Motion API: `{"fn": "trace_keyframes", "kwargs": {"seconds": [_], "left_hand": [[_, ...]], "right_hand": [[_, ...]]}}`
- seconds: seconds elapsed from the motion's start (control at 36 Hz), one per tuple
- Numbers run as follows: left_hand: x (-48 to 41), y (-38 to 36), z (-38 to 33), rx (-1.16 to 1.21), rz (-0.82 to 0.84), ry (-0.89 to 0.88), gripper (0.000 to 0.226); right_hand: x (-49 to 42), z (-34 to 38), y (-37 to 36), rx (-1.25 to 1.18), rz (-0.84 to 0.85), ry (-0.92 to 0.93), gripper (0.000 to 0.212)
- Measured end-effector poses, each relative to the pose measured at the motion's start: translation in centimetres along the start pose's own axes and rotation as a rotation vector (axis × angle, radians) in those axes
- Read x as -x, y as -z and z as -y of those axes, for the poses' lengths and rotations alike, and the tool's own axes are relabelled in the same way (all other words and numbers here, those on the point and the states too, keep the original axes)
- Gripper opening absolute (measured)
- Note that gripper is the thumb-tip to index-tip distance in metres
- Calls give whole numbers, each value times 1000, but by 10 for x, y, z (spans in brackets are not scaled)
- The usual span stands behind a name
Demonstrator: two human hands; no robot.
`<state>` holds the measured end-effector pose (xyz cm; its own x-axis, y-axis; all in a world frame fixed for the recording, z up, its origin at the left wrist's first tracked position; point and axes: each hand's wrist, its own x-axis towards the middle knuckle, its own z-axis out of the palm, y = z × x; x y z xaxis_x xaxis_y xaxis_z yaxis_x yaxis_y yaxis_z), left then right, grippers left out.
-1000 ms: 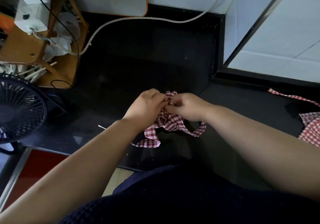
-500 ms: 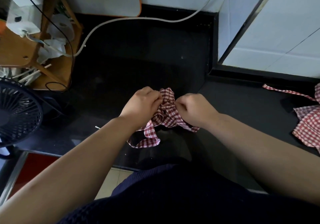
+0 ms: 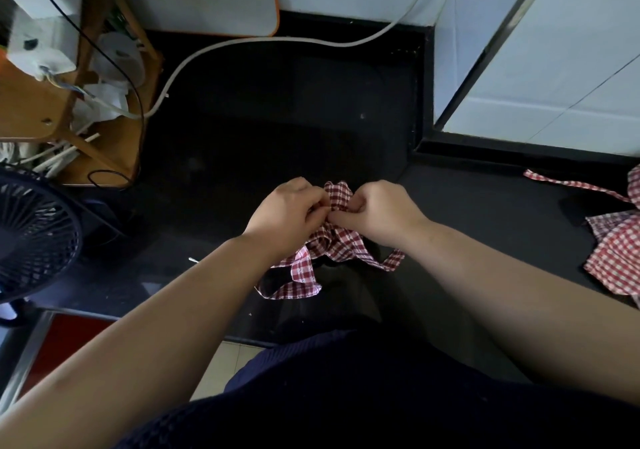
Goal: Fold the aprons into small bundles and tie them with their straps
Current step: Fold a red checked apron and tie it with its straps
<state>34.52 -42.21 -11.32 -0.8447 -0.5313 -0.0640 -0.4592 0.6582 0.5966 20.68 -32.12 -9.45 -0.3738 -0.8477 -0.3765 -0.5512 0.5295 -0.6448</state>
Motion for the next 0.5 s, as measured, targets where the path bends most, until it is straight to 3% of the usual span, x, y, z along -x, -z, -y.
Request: {"fn": "trace_keyframes", "kwargs": {"seconds": [0.28, 0.42, 0.5], "left_hand": [[-3, -1, -6, -21, 43, -33, 18], [-2, 0, -4, -18, 87, -92, 29], [2, -4, -2, 6, 90, -125, 28]], "right_hand": [[-3, 5, 10, 69, 176, -101, 44], [-6, -4, 13, -121, 250, -231, 21], [-5, -4, 13, 64, 239, -184, 23]]}}
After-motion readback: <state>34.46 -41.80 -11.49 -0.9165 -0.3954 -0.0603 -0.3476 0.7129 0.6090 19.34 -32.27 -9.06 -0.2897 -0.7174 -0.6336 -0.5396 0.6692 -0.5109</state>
